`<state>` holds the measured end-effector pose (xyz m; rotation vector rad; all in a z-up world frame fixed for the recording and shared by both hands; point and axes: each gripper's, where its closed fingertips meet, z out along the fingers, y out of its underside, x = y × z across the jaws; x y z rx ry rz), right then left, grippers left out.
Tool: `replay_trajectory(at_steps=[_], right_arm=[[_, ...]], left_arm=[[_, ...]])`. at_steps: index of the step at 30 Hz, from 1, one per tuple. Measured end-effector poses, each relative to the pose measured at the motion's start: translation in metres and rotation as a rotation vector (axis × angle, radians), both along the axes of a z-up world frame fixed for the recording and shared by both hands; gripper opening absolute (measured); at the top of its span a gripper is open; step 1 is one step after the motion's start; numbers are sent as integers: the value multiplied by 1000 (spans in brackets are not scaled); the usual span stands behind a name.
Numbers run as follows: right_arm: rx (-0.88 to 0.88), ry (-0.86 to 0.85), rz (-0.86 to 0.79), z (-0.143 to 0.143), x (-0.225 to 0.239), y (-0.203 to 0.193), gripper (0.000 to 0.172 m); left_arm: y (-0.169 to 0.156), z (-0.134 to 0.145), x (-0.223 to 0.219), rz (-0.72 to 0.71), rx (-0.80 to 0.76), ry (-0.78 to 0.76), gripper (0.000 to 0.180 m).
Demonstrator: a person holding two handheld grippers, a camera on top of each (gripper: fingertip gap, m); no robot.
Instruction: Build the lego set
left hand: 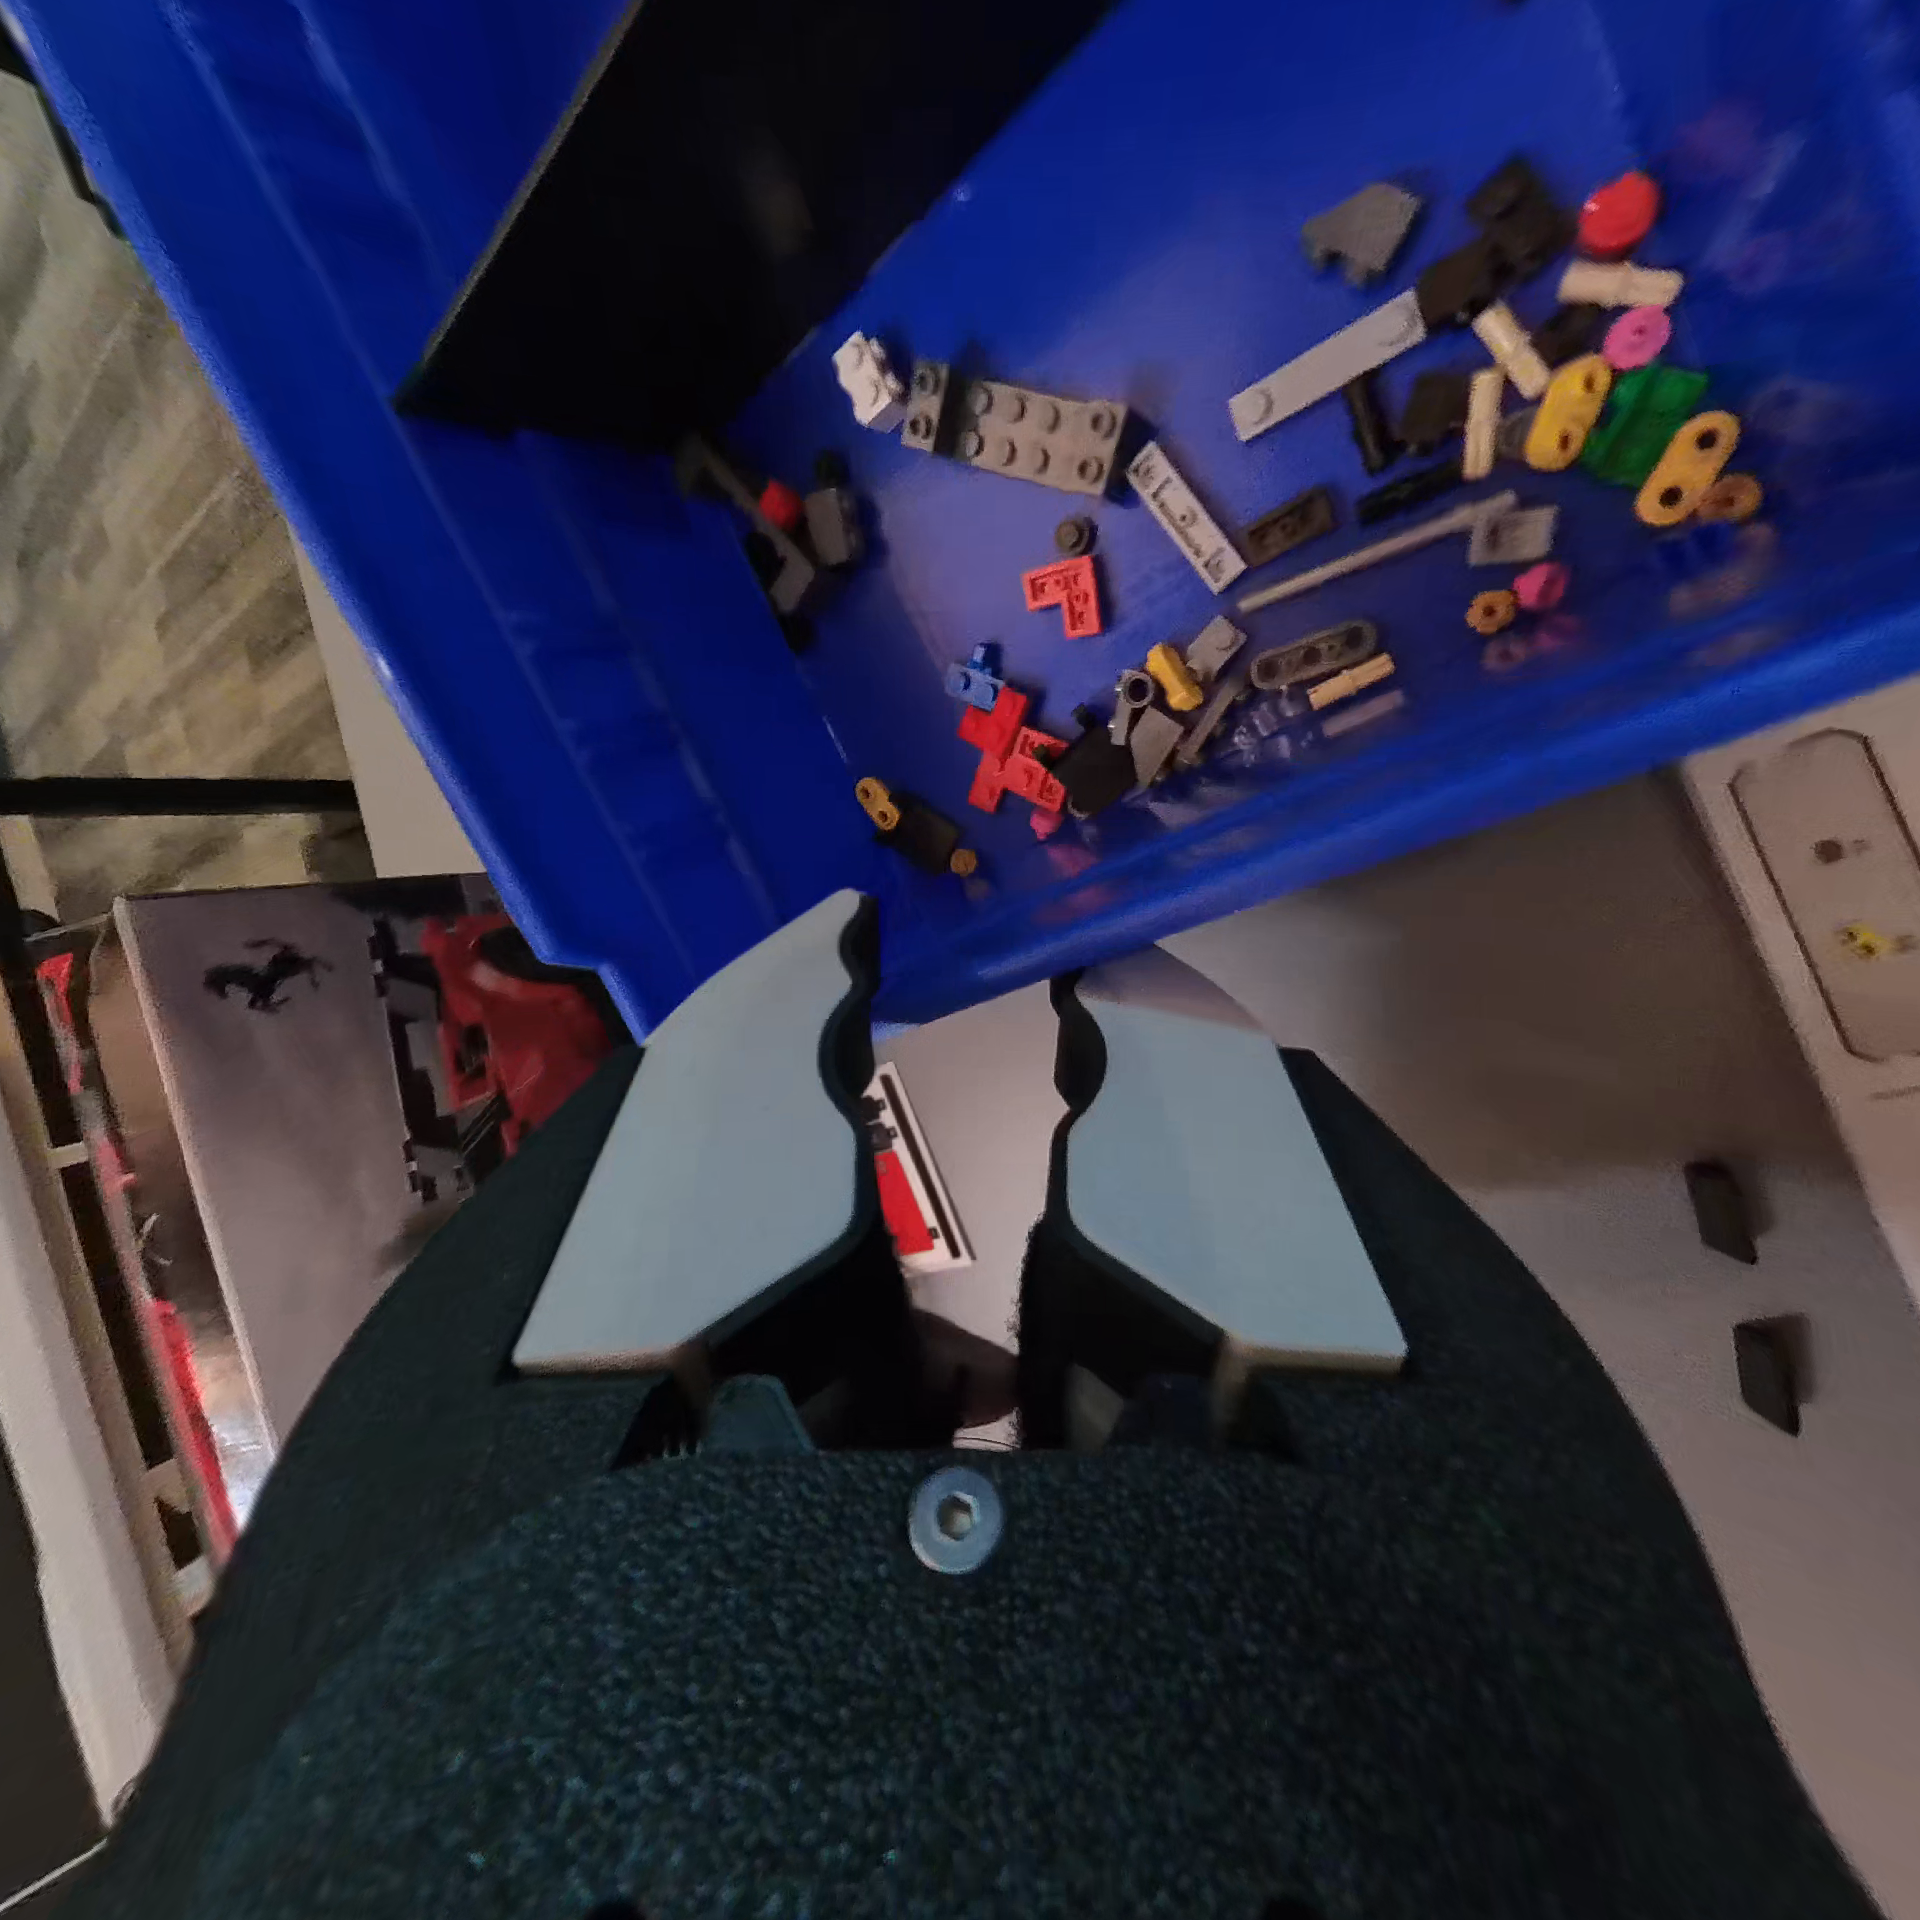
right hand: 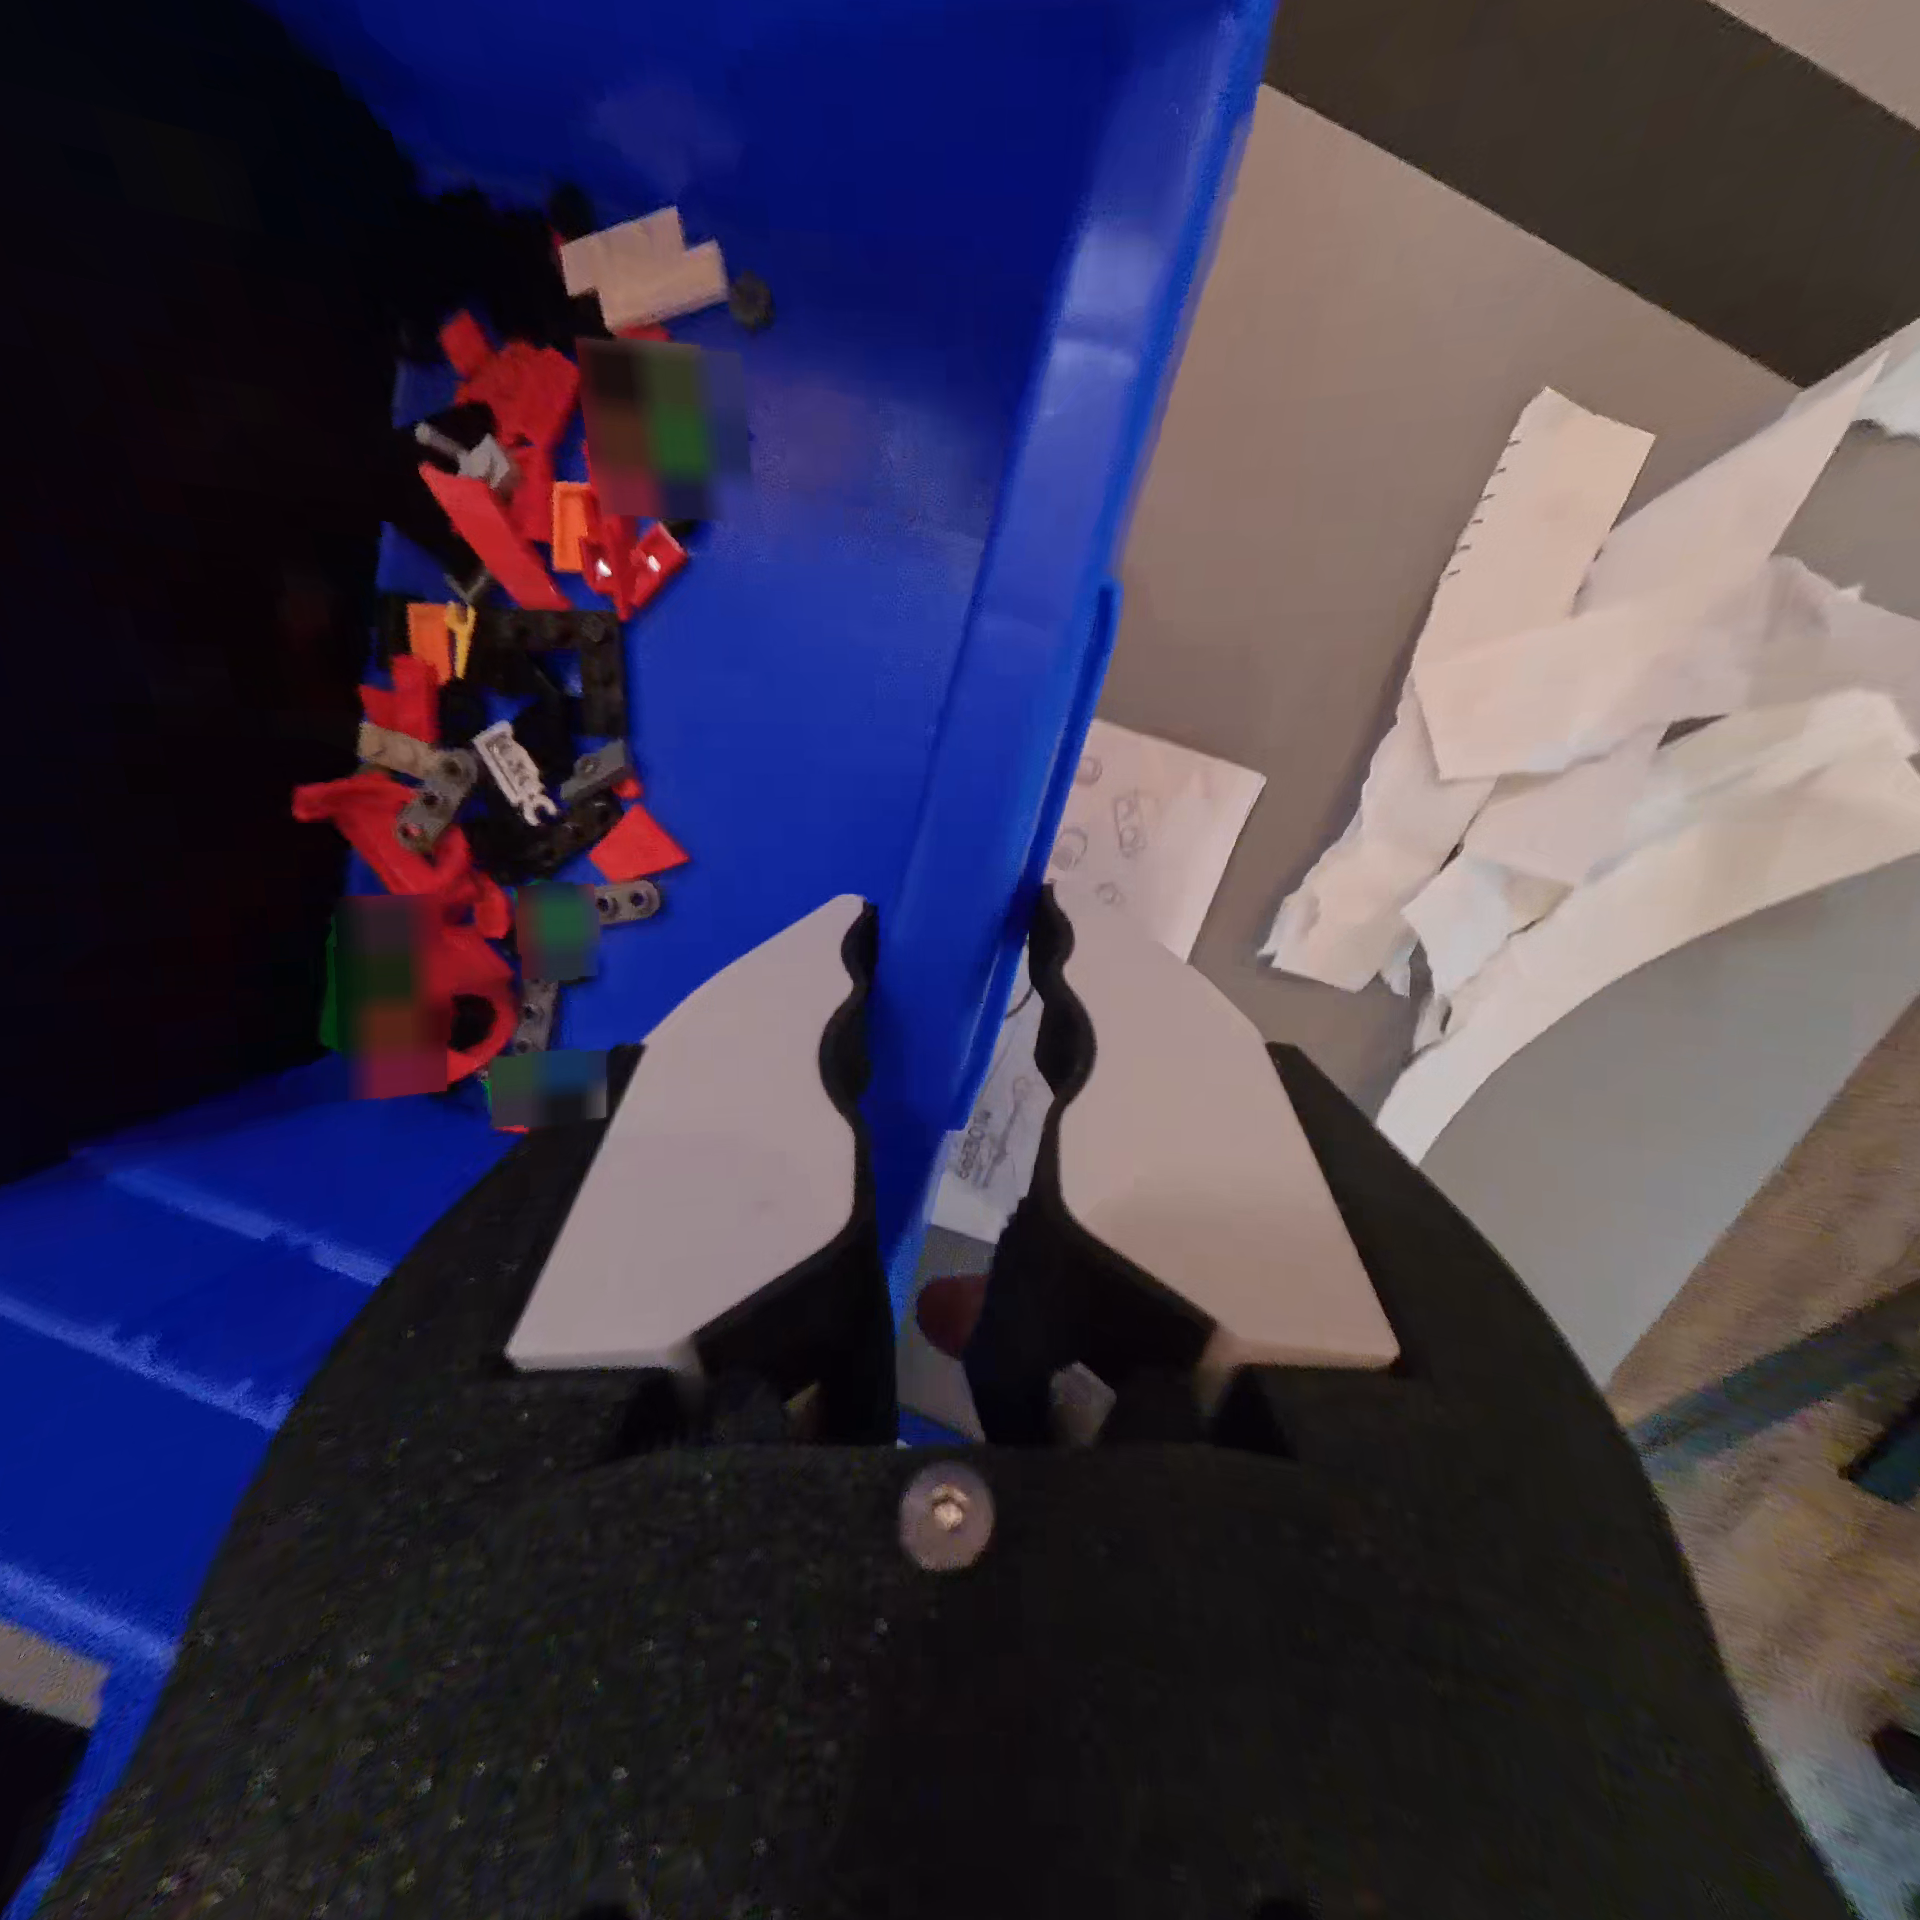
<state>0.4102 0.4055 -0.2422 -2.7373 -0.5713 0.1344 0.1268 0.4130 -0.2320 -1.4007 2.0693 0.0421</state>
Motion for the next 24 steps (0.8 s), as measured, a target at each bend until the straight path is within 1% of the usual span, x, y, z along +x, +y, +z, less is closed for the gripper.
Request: replay_trajectory(at_steps=[4, 6, 12, 14, 18, 21, 24], right_arm=[[36, -124, 47, -9, -2, -20, 31], [44, -158, 73, -12, -2, -26, 32], [-7, -201, 106, -26, 3, -44, 35], [-5, -229, 121, -26, 5, -46, 37], [-93, -225, 158, -31, 4, -55, 47], [-117, -230, 207, -18, 4, -55, 45], [-79, -247, 256, 9, 3, -46, 50]], left_arm=[[7, 2, -4, 6, 42, 60, 34], [10, 3, -4, 5, 68, 73, 35], [12, 6, 4, -36, 133, 99, 37], [14, 6, 6, -43, 143, 120, 37], [16, 7, 10, -64, 171, 139, 37], [13, 7, 8, -58, 153, 146, 39], [11, 15, 2, -39, 120, 107, 46]])
